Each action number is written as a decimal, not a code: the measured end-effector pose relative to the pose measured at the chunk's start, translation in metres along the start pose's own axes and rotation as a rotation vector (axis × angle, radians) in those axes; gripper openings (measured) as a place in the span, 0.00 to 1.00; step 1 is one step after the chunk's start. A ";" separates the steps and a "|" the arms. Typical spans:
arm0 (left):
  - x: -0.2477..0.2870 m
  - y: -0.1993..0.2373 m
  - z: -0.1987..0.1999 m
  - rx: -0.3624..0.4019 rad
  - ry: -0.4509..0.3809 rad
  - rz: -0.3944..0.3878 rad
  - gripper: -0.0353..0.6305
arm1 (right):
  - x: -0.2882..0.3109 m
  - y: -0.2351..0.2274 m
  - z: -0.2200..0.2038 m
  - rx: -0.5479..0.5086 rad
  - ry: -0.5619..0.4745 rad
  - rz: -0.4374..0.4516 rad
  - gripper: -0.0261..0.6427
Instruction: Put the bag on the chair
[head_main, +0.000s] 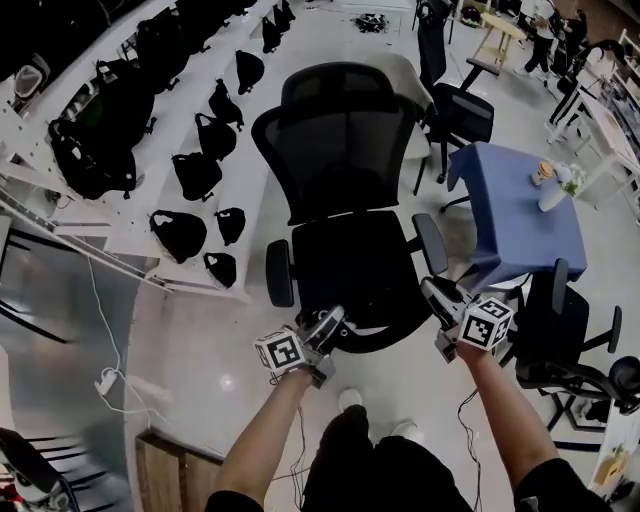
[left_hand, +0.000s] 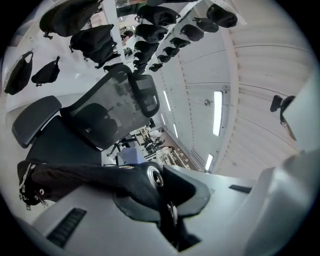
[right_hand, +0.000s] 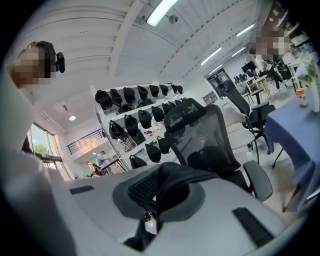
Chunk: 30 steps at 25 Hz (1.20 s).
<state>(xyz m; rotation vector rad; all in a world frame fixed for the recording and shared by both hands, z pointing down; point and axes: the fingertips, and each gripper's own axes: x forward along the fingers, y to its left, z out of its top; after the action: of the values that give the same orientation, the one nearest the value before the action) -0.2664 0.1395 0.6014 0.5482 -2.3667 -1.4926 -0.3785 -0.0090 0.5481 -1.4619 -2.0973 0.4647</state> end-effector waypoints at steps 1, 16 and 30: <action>0.004 0.007 0.005 -0.009 0.001 0.000 0.11 | 0.008 -0.005 -0.001 -0.003 0.006 -0.001 0.05; 0.045 0.118 0.074 -0.016 0.040 0.088 0.11 | 0.121 -0.081 -0.016 -0.044 0.099 -0.088 0.05; 0.076 0.173 0.096 -0.054 0.047 0.142 0.11 | 0.170 -0.144 -0.037 -0.028 0.209 -0.153 0.05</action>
<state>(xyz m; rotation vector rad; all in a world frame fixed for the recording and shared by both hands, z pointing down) -0.4032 0.2486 0.7209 0.3894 -2.2713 -1.4604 -0.5102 0.0978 0.6970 -1.2925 -2.0354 0.2151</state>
